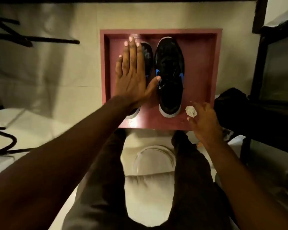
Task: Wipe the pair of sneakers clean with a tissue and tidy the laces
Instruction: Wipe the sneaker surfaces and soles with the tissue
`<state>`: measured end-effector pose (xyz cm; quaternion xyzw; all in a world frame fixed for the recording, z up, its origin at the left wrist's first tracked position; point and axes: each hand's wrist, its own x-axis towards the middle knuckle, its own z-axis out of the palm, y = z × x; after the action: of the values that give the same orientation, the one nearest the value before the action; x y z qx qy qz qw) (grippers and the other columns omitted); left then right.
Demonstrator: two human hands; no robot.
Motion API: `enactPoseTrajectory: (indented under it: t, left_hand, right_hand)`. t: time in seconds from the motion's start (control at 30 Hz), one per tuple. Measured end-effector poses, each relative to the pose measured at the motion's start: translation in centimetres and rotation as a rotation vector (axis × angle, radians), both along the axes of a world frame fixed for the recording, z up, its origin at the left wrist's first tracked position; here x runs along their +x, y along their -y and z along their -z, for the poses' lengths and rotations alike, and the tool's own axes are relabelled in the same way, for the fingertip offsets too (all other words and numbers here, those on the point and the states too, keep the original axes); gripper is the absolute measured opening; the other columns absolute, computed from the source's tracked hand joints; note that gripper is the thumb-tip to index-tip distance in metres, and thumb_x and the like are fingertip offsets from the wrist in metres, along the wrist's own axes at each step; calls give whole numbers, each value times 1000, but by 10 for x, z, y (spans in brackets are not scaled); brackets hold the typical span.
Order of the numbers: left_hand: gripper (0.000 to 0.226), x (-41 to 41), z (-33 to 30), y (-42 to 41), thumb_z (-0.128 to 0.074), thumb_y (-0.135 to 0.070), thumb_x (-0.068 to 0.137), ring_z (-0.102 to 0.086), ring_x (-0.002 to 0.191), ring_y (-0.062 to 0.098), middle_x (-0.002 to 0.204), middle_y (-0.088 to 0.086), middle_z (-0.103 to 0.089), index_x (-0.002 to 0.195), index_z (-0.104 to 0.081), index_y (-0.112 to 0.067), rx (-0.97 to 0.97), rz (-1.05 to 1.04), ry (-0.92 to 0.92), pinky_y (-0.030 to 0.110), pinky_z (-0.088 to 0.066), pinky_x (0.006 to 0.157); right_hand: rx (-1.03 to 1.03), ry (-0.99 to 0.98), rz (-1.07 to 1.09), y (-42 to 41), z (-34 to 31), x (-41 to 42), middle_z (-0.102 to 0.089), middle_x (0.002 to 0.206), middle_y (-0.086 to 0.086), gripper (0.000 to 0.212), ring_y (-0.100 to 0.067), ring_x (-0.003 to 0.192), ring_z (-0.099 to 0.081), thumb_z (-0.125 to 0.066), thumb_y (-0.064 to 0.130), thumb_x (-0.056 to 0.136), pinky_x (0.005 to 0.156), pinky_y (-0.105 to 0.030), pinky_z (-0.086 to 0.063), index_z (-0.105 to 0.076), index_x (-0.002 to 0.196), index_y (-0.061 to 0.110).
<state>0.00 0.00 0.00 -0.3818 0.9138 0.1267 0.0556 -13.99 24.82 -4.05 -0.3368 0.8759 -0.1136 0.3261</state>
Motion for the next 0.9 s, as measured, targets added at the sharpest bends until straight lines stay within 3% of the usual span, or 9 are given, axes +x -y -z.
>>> enactPoseTrajectory:
  t: [0.13, 0.27, 0.43, 0.53, 0.6, 0.67, 0.77, 0.83, 0.9]
  left_hand:
    - [103, 3, 42, -7, -30, -72, 99, 6, 157, 40, 168, 28, 6, 161, 0, 3, 24, -49, -73, 54, 2, 127]
    - [101, 7, 68, -14, -29, -73, 99, 6, 158, 39, 169, 27, 6, 162, 0, 2, 47, -51, -153, 55, 0, 127]
    - [99, 17, 82, -22, -19, -77, 98, 3, 159, 31, 171, 19, 2, 164, 0, -5, -7, -54, -114, 52, -3, 127]
    - [97, 23, 81, -21, -18, -77, 98, 4, 160, 28, 172, 16, 4, 164, 2, -8, 2, -49, -160, 53, -3, 127]
    - [97, 26, 83, -21, -15, -77, 97, 7, 159, 27, 172, 15, 6, 164, 3, -10, -3, -33, -178, 55, -3, 126]
    - [97, 29, 87, -24, -13, -79, 96, 9, 159, 30, 172, 16, 7, 164, 2, -12, -51, -5, -161, 57, -2, 126]
    - [93, 36, 90, -27, -12, -78, 97, 8, 158, 38, 172, 18, 3, 165, -5, -14, -138, 47, -172, 64, -3, 123]
    - [90, 41, 89, -27, -11, -75, 99, 5, 159, 36, 172, 17, -3, 165, -10, -14, -194, 54, -199, 65, -5, 123]
    - [88, 45, 86, -27, -10, -74, 99, 1, 159, 31, 171, 16, -9, 165, -12, -14, -242, 30, -211, 64, -4, 123]
  right_hand:
    - [57, -89, -26, 3, 42, -3, -54, 133, -21, 35, -41, 119, -57, -66, 17, 95, 95, -49, -54, -63, 130, 12]
    - [-18, -123, -41, 16, 72, -13, -61, 106, -18, 15, -36, 95, -62, -65, 14, 91, 78, -40, -51, -69, 105, 8]
    - [-171, -143, -44, 37, 91, -13, -51, 96, -4, 11, -17, 87, -51, -65, 1, 88, 74, -26, -37, -68, 99, 3]
    - [-266, -219, -64, 48, 104, -11, -44, 89, 4, 21, -13, 79, -48, -63, -6, 85, 63, -12, -28, -60, 85, 15]
    - [-301, -269, -68, 54, 111, -17, -42, 86, 6, 23, -13, 75, -46, -63, -1, 89, 57, -9, -25, -56, 82, 20]
    - [-318, -325, -80, 59, 111, -24, -40, 84, 6, 11, -13, 72, -44, -63, 6, 93, 58, -6, -23, -61, 84, 11]
    - [-359, -347, -129, 60, 109, -28, -41, 83, 6, 9, -13, 70, -42, -63, 10, 94, 59, -12, -25, -61, 85, 13]
    - [-344, -331, -168, 56, 104, -25, -41, 83, 8, 11, -14, 71, -43, -59, 13, 92, 57, -22, -26, -57, 84, 20]
    - [-298, -342, -201, 49, 101, -19, -40, 84, 9, 4, -15, 75, -44, -58, 16, 91, 62, -27, -31, -61, 88, 15]
